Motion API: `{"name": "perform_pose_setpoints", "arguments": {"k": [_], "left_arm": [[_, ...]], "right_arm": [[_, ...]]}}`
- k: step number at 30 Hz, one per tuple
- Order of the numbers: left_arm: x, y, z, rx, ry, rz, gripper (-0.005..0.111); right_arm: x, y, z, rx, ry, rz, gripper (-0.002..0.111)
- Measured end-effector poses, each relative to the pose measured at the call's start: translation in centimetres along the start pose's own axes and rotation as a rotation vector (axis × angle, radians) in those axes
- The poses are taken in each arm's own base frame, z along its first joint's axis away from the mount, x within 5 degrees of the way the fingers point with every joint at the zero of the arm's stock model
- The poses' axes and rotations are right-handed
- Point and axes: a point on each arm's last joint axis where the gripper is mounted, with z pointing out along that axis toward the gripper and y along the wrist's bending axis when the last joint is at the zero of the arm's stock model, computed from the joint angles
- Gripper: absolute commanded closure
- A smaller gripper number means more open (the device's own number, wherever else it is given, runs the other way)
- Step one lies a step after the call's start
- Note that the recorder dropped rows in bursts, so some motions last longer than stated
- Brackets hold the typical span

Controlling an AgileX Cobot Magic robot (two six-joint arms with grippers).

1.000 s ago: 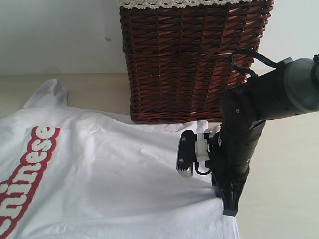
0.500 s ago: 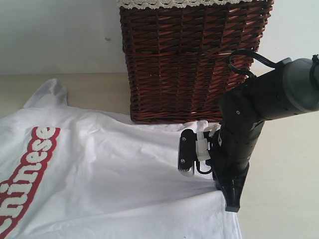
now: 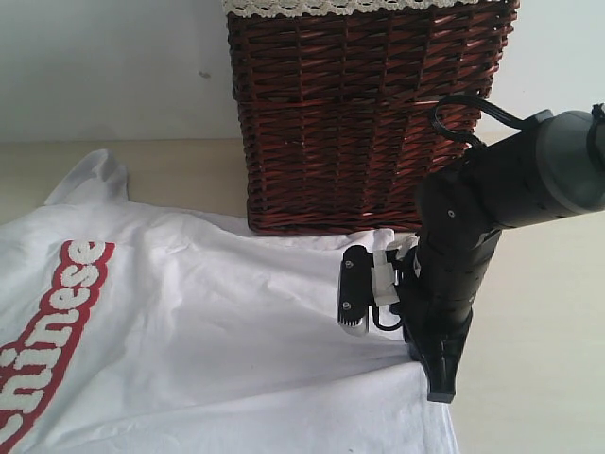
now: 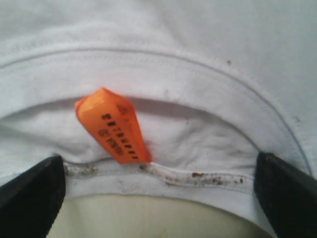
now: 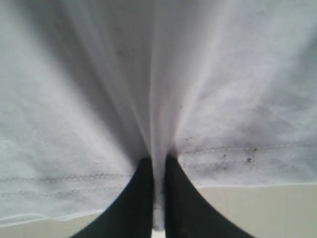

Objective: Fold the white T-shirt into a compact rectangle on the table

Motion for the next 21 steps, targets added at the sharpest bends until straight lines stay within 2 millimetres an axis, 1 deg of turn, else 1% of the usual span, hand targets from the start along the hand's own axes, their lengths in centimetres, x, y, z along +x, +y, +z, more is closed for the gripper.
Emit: {"name": "perform_pose_setpoints", "arguments": {"k": [2,3,6,7,8,9,10,12,21], "left_arm": [[0.0,0.0,0.0,0.0,0.0,-0.002,0.013],[0.0,0.0,0.0,0.0,0.0,-0.004,0.02],[0.04,-0.18,0.0,0.017,0.0,0.001,0.049],[0.05,-0.2,0.0,0.019,-0.001,-0.002,0.06],[0.07,-0.15,0.01,0.013,0.001,-0.004,0.079],[0.15,-0.09,0.01,0.004,0.005,-0.013,0.091],[0.17,-0.04,0.04,-0.002,0.006,-0.02,0.107],[0.16,0.18,0.09,-0.025,0.006,-0.035,0.107],[0.12,0.21,0.1,-0.033,-0.01,-0.066,0.107]], "right_arm": [[0.0,0.0,0.0,0.0,0.0,0.0,0.108],[0.0,0.0,0.0,0.0,0.0,0.0,0.108],[0.0,0.0,0.0,0.0,0.0,0.0,0.108],[0.0,0.0,0.0,0.0,0.0,0.0,0.108],[0.0,0.0,0.0,0.0,0.0,0.0,0.108],[0.0,0.0,0.0,0.0,0.0,0.0,0.108],[0.0,0.0,0.0,0.0,0.0,0.0,0.108],[0.0,0.0,0.0,0.0,0.0,0.0,0.108],[0.0,0.0,0.0,0.0,0.0,0.0,0.108]]}}
